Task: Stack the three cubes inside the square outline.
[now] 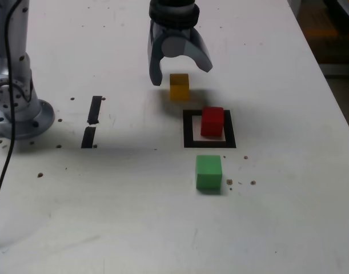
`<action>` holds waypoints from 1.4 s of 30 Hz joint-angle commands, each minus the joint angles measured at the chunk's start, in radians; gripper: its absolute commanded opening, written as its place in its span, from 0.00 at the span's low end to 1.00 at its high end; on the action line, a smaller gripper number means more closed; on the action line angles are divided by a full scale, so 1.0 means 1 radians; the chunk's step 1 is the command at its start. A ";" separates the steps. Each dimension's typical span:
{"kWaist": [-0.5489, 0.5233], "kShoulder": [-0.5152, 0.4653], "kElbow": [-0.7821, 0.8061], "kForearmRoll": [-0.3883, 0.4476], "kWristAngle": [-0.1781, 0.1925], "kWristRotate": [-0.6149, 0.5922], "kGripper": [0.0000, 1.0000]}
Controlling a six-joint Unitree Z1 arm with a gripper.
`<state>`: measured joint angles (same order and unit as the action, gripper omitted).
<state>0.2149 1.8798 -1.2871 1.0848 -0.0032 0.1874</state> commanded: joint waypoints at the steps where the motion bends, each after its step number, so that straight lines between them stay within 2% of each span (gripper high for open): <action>1: 0.006 0.023 0.007 -0.022 -0.009 0.011 0.99; 16: 0.046 0.074 0.053 -0.100 -0.034 0.054 0.98; 25: 0.052 0.092 0.056 -0.105 -0.049 0.059 0.88; 30: 0.052 0.093 0.058 -0.099 -0.056 0.061 0.72; 39: 0.052 0.082 0.050 -0.110 -0.063 0.078 0.32; 42: 0.052 0.070 0.047 -0.108 -0.060 0.082 0.25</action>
<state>0.2663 1.9637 -1.2361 0.9752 -0.0646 0.2700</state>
